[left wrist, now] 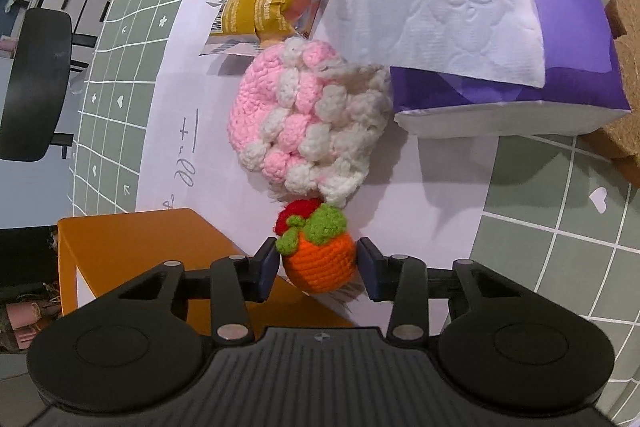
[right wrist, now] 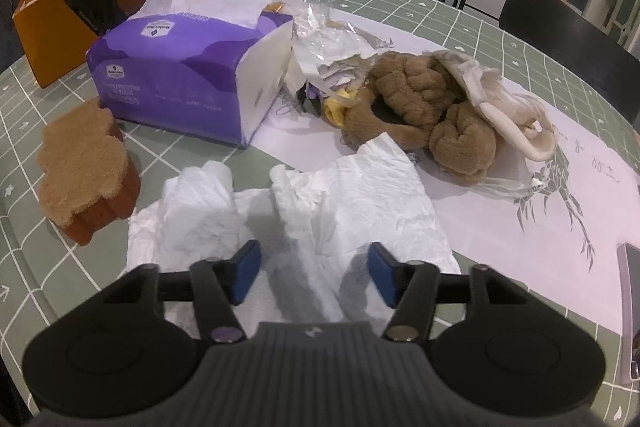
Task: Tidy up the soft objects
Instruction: 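Close the left gripper on the orange crocheted fruit, then carry the orange fruit in the left gripper while the right gripper carries the tissue over the box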
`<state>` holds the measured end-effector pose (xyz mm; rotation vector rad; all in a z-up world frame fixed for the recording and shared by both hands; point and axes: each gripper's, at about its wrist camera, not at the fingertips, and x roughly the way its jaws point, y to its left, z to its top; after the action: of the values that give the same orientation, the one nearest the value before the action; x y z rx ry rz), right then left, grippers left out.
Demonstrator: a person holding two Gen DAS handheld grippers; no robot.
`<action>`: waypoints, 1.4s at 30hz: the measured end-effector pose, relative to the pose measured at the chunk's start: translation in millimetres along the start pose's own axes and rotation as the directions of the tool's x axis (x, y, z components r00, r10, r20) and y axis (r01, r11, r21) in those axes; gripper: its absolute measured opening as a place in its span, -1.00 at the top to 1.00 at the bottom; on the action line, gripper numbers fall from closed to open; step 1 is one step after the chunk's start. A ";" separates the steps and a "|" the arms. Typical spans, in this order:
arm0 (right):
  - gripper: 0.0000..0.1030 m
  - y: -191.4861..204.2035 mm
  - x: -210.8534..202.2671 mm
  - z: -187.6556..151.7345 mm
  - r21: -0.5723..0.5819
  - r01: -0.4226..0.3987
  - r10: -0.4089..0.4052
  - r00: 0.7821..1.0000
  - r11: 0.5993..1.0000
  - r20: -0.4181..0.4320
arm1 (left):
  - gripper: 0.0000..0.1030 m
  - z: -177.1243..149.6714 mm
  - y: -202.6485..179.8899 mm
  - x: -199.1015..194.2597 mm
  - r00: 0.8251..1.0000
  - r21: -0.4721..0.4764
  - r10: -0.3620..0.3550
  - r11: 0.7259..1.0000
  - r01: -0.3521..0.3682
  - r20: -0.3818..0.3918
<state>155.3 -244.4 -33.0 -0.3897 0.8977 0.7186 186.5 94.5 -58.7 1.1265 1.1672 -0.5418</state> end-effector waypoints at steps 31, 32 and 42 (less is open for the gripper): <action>0.94 13.5 -25.2 15.2 0.050 -0.022 0.019 0.998 0.999 0.064 | 0.10 -22.0 -30.6 -51.3 0.991 -0.088 0.021 0.996 -0.009 0.131; 0.94 14.5 -30.6 16.5 0.047 -0.028 0.025 0.997 0.998 0.071 | 0.10 -24.4 -35.4 -55.4 0.990 -0.085 0.021 0.996 -0.009 0.139; 0.94 48.8 -48.2 9.4 -0.036 -0.053 0.054 0.998 0.998 0.013 | 0.10 -39.0 -94.6 -82.8 0.978 -0.008 -0.004 1.000 0.006 0.207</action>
<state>106.0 -223.8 11.1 -0.3927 0.8860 0.7866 61.9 76.1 -20.5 1.0335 0.9904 -0.6416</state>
